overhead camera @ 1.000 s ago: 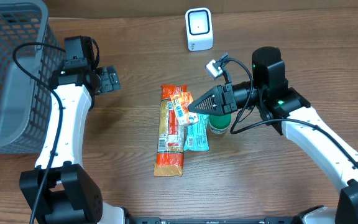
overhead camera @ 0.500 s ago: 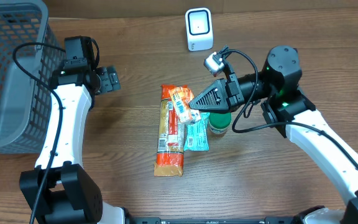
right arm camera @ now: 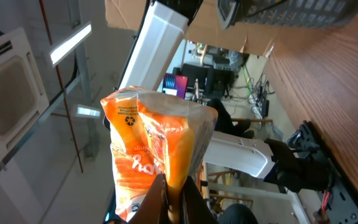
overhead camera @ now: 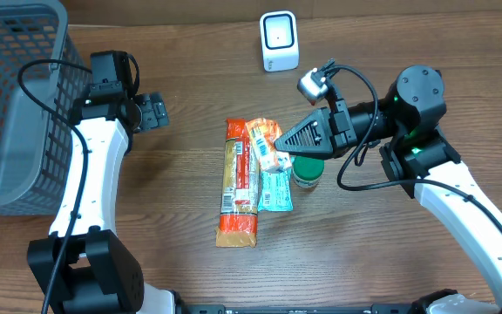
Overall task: Scan the item barcode
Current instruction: 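Raise the orange packet with the right gripper over the scanner, then hold the packet's barcode face in front of the scanner window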
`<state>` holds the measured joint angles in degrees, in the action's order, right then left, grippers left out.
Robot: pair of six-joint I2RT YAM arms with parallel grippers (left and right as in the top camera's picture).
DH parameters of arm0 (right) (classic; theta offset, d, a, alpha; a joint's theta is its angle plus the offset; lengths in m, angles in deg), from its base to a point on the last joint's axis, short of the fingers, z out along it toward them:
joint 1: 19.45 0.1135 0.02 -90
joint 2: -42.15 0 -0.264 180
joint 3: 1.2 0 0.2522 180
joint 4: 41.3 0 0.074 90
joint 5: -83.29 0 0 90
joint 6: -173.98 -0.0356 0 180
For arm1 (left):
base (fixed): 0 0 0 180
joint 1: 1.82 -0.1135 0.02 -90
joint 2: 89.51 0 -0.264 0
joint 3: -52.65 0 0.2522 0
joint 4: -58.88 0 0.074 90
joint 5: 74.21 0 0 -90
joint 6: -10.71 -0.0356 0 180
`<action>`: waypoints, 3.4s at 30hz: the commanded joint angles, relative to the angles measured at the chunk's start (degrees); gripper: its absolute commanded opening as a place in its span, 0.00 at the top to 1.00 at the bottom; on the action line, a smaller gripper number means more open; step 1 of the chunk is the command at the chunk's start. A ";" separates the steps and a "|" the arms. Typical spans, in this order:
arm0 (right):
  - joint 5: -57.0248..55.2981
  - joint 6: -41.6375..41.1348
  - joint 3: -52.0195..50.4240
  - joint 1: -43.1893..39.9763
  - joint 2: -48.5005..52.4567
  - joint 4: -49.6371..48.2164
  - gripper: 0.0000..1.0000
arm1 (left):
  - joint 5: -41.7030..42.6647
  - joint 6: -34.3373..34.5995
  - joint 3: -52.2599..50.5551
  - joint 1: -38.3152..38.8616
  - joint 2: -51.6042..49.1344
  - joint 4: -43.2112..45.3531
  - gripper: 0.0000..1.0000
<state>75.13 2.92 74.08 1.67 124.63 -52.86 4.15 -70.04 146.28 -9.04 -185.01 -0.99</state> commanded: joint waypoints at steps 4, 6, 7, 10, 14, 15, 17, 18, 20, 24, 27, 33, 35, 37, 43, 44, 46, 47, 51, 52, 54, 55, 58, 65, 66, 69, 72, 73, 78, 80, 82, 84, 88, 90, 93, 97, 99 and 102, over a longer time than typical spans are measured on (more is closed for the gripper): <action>-0.31 -0.55 1.25 -0.92 -1.68 -0.33 0.96 | -0.37 0.15 0.92 0.13 -0.07 0.00 0.00; -0.33 -0.33 1.25 -0.92 -1.68 -0.33 0.96 | -0.37 0.17 0.90 0.13 -0.07 0.02 0.00; -0.37 0.33 1.25 -0.92 -1.68 -0.33 0.96 | -0.37 0.15 0.92 0.13 -0.07 0.02 0.00; -1.70 5.16 1.18 -0.96 -1.68 0.79 0.96 | -0.37 0.17 0.90 0.13 -0.07 0.00 0.00; -7.45 12.59 1.18 -1.01 -1.66 7.85 0.96 | -0.37 0.17 0.92 0.13 -0.07 0.02 0.00; -8.72 14.40 1.18 -1.01 -1.62 9.70 0.96 | -0.37 0.17 0.90 0.13 -0.07 0.02 0.00; -10.54 18.80 1.18 -1.01 -1.44 13.44 0.96 | -0.37 0.15 0.92 0.13 -0.07 0.00 0.00; -11.15 21.90 1.18 -1.01 -1.31 15.41 0.96 | -0.37 0.17 0.90 0.13 -0.07 0.02 0.00; -12.46 29.22 1.16 -1.01 -1.25 19.85 0.96 | -0.37 0.17 0.90 0.13 -0.07 0.02 0.00; -20.83 43.65 1.18 -1.01 -1.25 34.36 0.96 | -0.37 0.15 0.92 0.13 -0.07 0.00 0.00; -32.72 49.57 1.18 -1.01 -1.25 45.07 0.96 | -0.37 0.17 0.92 0.13 -0.07 0.02 0.00; -47.74 51.17 2.08 -1.01 -1.25 52.57 0.96 | -0.37 0.17 0.92 0.13 -0.07 0.02 0.00; -49.20 51.15 4.68 -1.01 -1.25 53.86 0.96 | -0.37 0.15 0.90 0.13 -0.07 0.00 0.00; -52.81 51.15 9.40 -0.92 -1.25 57.53 0.97 | -0.37 0.15 0.92 0.13 -0.07 0.00 0.00; -64.94 52.68 31.85 -0.94 2.40 77.72 0.97 | -0.37 0.15 0.92 0.13 -0.07 0.02 0.00; -66.58 52.70 36.15 -0.94 3.76 81.72 0.97 | -0.37 0.15 0.92 0.13 -0.07 0.02 0.00; -69.24 53.46 44.70 -0.94 6.97 88.78 0.97 | -0.37 0.15 0.90 0.13 -0.07 0.02 0.00; -70.38 54.58 49.48 -0.92 9.05 92.08 0.97 | -0.37 0.15 0.90 0.13 -0.07 0.00 0.00; -77.37 57.48 65.44 0.52 17.57 100.59 0.96 | -0.37 0.15 0.90 0.11 -0.07 0.00 0.00; -79.95 57.59 67.52 1.25 18.97 101.22 0.96 | -0.37 0.15 0.92 0.13 -0.07 0.00 0.00; -88.30 57.64 70.34 3.63 21.81 100.76 0.96 | -0.37 0.15 0.92 0.13 -0.07 0.02 0.00; -92.13 58.75 70.40 4.90 22.71 99.49 0.96 | -0.37 0.17 0.92 0.13 -0.07 0.02 0.00; -103.71 62.20 70.38 8.74 26.08 96.00 0.96 | -0.37 0.17 0.90 0.13 -0.07 0.02 0.00; -124.72 71.71 70.34 14.99 36.48 89.92 0.96 | -0.37 0.17 0.92 0.13 -0.07 0.02 0.00; -126.95 73.37 70.34 15.30 38.27 88.59 0.96 | -0.37 0.15 0.90 0.13 -0.07 0.02 0.00; -131.14 78.23 70.34 15.63 43.06 84.54 0.96 | -0.37 0.17 0.92 0.13 -0.07 0.02 0.00; -135.12 83.25 70.31 15.63 47.39 79.52 0.96 | -0.37 0.17 0.90 0.13 -0.07 0.02 0.00; -136.41 85.40 70.31 15.63 48.65 77.48 0.96 | -0.37 0.15 0.90 0.13 -0.07 0.00 0.00; -136.98 100.26 70.20 15.45 54.14 64.17 0.96 | -0.37 0.15 0.92 0.13 -0.07 0.02 0.00; -131.88 102.42 70.12 15.23 55.04 60.43 0.96 | -0.37 0.15 0.92 0.13 -0.07 0.00 0.00; -124.41 102.12 70.12 15.10 55.08 58.31 0.96 | -0.37 0.15 0.92 0.13 -0.07 0.02 0.00; -120.69 99.43 70.12 15.02 55.08 54.23 0.96 | -0.37 0.15 0.92 0.13 -0.07 0.02 0.00; -123.71 99.21 70.12 14.93 55.28 48.83 0.96 | -0.37 0.15 0.90 0.13 -0.07 0.02 0.00; -125.94 99.73 70.12 14.36 55.60 48.04 0.96 | -0.37 0.15 0.92 0.13 -0.07 0.00 0.00; -128.54 100.83 70.12 13.27 57.13 47.41 0.96 | -0.37 0.15 0.92 0.13 -0.07 0.02 0.00; -131.05 110.73 70.12 12.22 61.35 44.70 0.96 | -0.39 0.15 0.92 0.11 -0.07 0.00 0.00; -132.45 117.77 70.12 12.22 63.43 42.47 0.96 | -0.37 0.15 0.90 0.13 -0.07 0.00 0.00; -132.82 127.19 70.12 12.22 66.14 39.06 0.96 | -0.37 0.15 0.90 0.13 -0.07 0.00 0.00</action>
<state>-55.51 118.46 143.10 13.59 187.60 -12.25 4.15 -70.04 146.28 -9.04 -185.01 -0.99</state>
